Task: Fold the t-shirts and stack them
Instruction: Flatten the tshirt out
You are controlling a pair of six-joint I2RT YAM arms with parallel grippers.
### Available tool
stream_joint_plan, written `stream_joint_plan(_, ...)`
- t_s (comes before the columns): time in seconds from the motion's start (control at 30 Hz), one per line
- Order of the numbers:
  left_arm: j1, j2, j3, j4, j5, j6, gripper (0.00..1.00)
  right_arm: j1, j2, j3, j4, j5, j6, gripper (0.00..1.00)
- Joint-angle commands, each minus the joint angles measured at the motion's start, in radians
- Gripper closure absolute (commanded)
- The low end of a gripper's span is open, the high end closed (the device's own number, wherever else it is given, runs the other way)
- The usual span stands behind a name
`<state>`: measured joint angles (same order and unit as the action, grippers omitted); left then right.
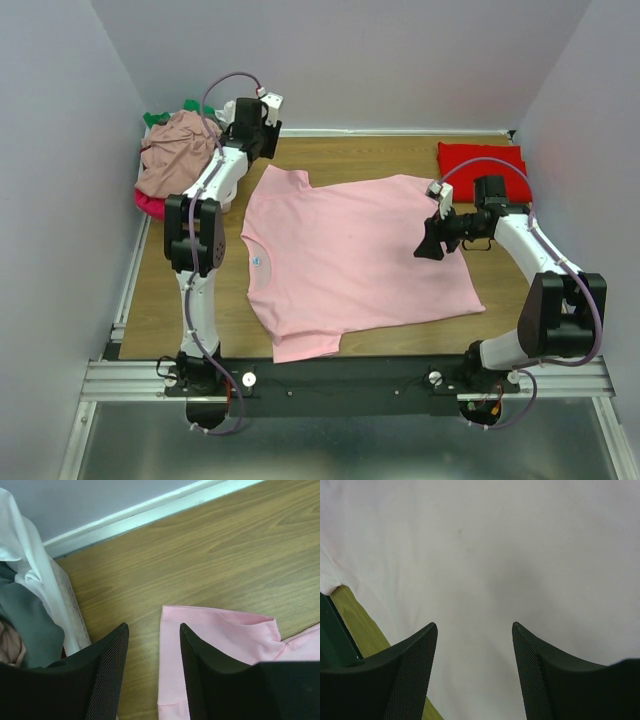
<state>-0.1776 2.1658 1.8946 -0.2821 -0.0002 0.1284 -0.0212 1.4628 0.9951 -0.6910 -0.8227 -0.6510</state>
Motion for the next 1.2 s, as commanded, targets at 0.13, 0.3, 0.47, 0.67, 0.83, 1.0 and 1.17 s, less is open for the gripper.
stream_joint_plan(0.13,0.004,0.098,0.072,-0.071,-0.029,0.033,0.51,-0.005,-0.021,-0.018,0.015,0.013,0.002,0.31)
stream_joint_plan(0.3,0.003,0.186,0.152,-0.108,-0.015,0.031,0.52,-0.005,-0.019,-0.019,0.015,0.014,0.002,0.31)
stream_joint_plan(0.47,0.007,0.236,0.178,-0.12,-0.004,0.031,0.52,-0.008,-0.018,-0.021,0.015,0.017,-0.001,0.31)
stream_joint_plan(0.67,0.021,0.279,0.215,-0.132,0.031,0.016,0.52,-0.011,-0.009,-0.023,0.015,0.02,0.001,0.31)
stream_joint_plan(0.83,0.038,0.308,0.245,-0.141,0.086,0.007,0.52,-0.014,-0.002,-0.023,0.015,0.019,0.002,0.31)
stream_joint_plan(1.0,0.05,0.342,0.264,-0.155,0.149,-0.01,0.54,-0.017,0.002,-0.021,0.015,0.019,0.002,0.31)
stream_joint_plan(1.17,0.058,0.356,0.287,-0.158,0.183,-0.027,0.57,-0.022,0.005,-0.021,0.015,0.019,0.004,0.31)
